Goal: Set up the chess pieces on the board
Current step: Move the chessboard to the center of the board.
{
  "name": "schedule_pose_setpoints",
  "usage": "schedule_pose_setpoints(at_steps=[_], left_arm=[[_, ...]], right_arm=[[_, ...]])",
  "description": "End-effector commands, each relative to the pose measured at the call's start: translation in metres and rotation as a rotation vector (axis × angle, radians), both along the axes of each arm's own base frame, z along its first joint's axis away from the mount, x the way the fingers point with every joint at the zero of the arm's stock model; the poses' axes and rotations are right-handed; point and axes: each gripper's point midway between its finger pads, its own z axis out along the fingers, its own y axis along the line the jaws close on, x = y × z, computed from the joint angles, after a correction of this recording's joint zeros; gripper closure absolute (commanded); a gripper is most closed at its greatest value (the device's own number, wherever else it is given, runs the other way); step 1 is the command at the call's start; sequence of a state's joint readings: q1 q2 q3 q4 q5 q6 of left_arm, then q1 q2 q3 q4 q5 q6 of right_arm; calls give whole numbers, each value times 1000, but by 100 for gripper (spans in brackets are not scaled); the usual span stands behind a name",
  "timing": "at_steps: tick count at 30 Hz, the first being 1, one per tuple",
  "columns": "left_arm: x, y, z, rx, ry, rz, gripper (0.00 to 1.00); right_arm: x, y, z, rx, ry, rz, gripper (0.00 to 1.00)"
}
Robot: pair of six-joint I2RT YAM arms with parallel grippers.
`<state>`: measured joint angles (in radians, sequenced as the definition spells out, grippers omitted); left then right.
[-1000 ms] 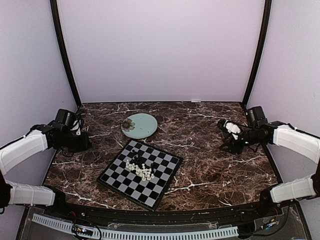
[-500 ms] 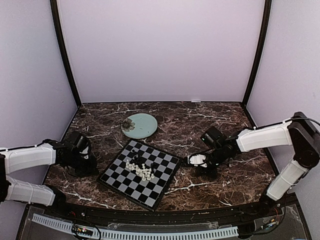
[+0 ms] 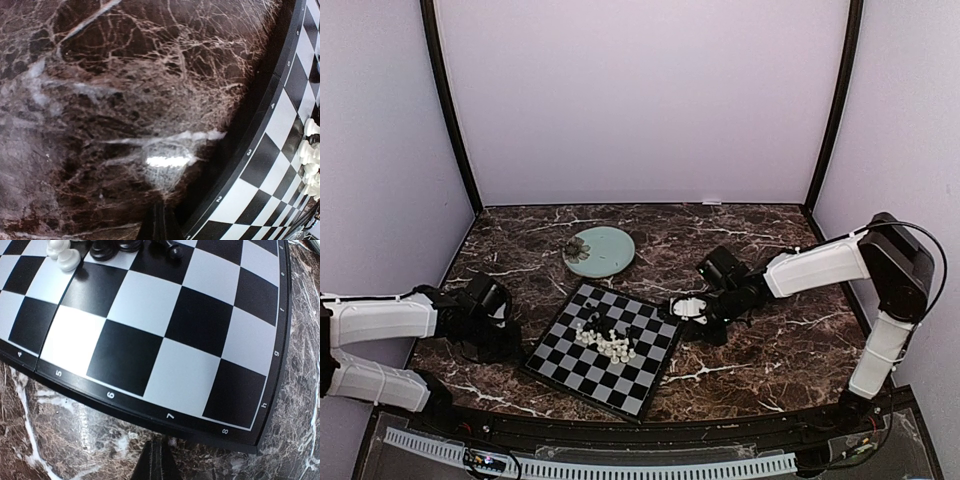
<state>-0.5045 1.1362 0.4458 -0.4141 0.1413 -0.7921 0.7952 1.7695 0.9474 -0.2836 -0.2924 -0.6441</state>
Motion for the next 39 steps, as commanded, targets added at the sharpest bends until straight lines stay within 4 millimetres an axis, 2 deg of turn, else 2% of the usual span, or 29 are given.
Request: schedule_pose_setpoints(at_steps=[1,9,15,25,32,39], left_arm=[[-14,-5,-10,2,49,-19,100],[-16,-30,-7,-12,31,-78,100],[-7,-54,-13,-38,11,-127,100],[28,-92,-15,-61,-42,-186,100],[54,-113,-16,-71,-88,-195,100],[76,-126,-19,-61,-124,-194,100]], right_arm=[[12,-10,-21,-88,-27,-72,100],[39,-21,-29,-147,-80,-172,100],[57,-32,-30,-167,-82,-241,100],[71,-48,-32,-176,-70,-303,100],[77,-53,-37,-186,-57,-340,100],[88,-55,-34,-186,-76,-370,100]])
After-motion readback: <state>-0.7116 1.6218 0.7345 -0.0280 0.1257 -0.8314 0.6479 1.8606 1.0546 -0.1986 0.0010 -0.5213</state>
